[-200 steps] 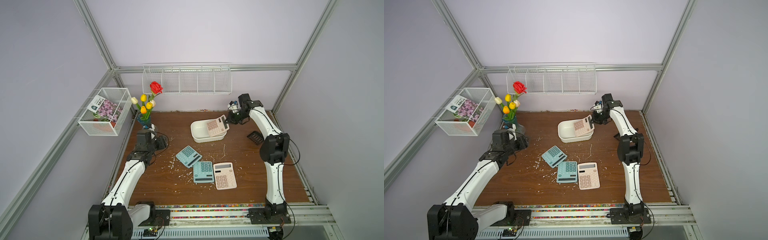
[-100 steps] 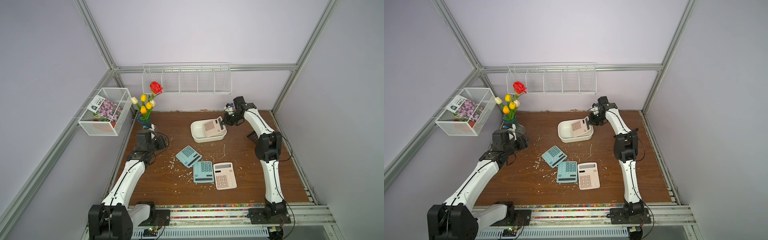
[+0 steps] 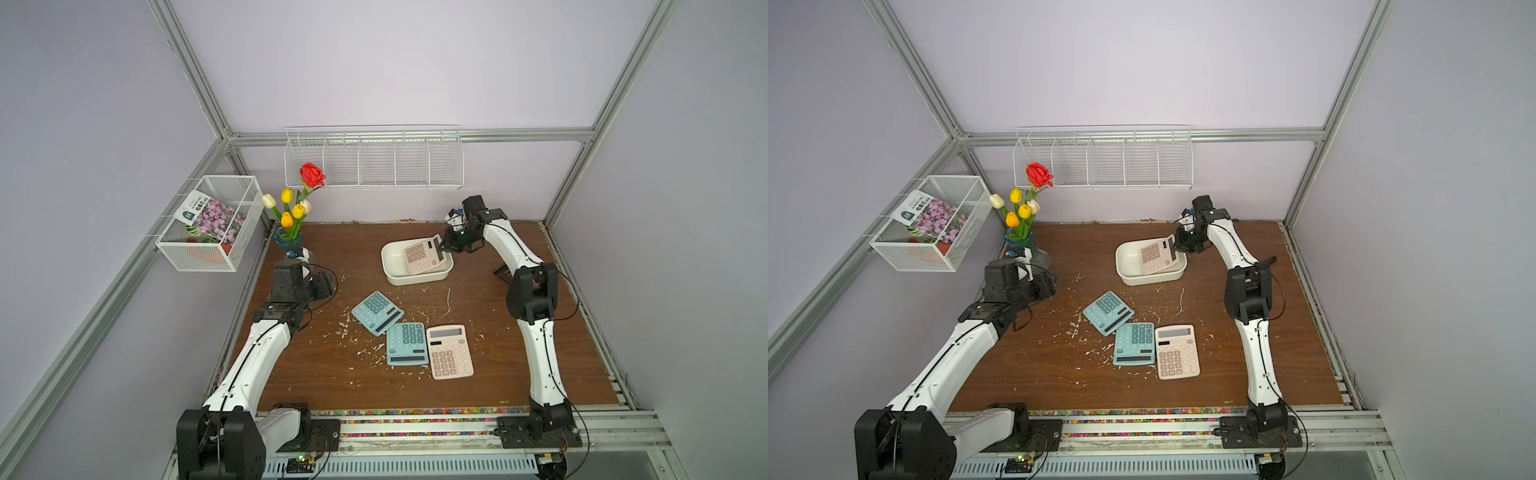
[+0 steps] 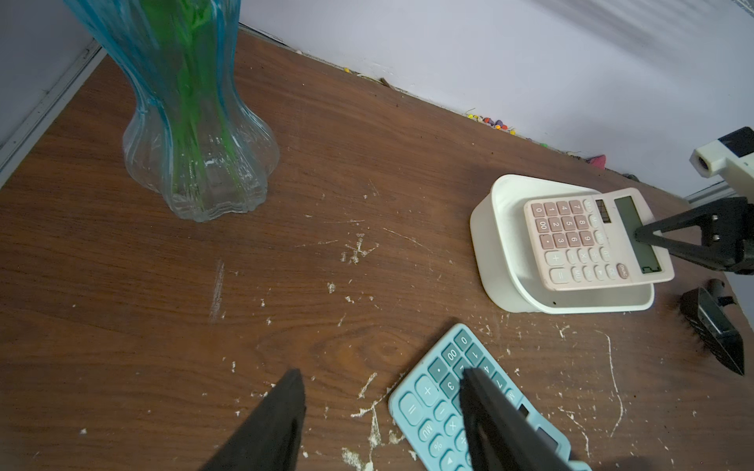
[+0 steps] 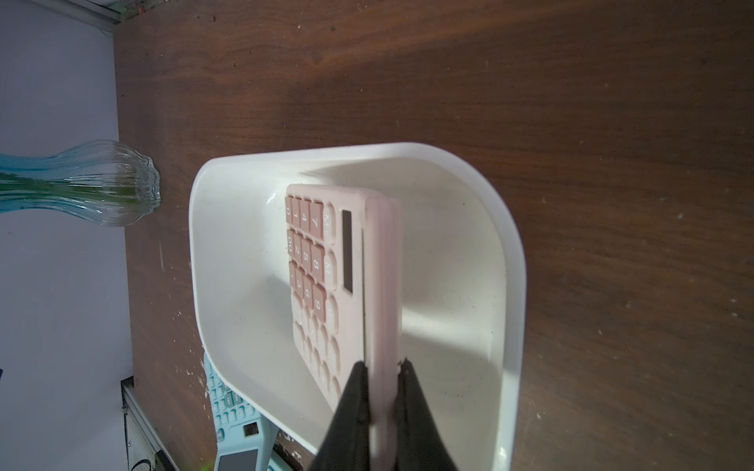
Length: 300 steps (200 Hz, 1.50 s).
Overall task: Put the calculator in the storage box
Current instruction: Place the calculator in the storage box.
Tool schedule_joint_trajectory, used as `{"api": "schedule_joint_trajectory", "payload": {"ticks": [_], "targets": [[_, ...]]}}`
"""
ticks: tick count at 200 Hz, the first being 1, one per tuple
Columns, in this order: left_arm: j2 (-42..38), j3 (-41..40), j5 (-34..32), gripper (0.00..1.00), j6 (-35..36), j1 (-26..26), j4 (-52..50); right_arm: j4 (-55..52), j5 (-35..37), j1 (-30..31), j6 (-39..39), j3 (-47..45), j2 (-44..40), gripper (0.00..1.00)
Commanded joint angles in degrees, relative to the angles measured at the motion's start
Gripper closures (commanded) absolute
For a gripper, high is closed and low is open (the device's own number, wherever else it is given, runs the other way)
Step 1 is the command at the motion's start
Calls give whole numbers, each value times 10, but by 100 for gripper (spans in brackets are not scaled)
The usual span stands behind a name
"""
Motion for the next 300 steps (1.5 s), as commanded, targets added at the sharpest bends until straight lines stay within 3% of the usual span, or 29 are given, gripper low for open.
{"api": "schedule_joint_trajectory", "payload": {"ticks": [1, 82, 189, 300], "targets": [[1, 3, -5, 35, 2, -1, -8, 9, 1, -3, 5, 18, 16, 100], [3, 4, -4, 35, 3, -1, -7, -18, 22, -5, -8, 27, 32, 99], [4, 4, -3, 35, 3, -1, -5, -44, 32, -5, -21, 29, 33, 78], [6, 4, -1, 35, 2, -1, -4, -54, 58, 0, -31, 22, -2, 70]]}}
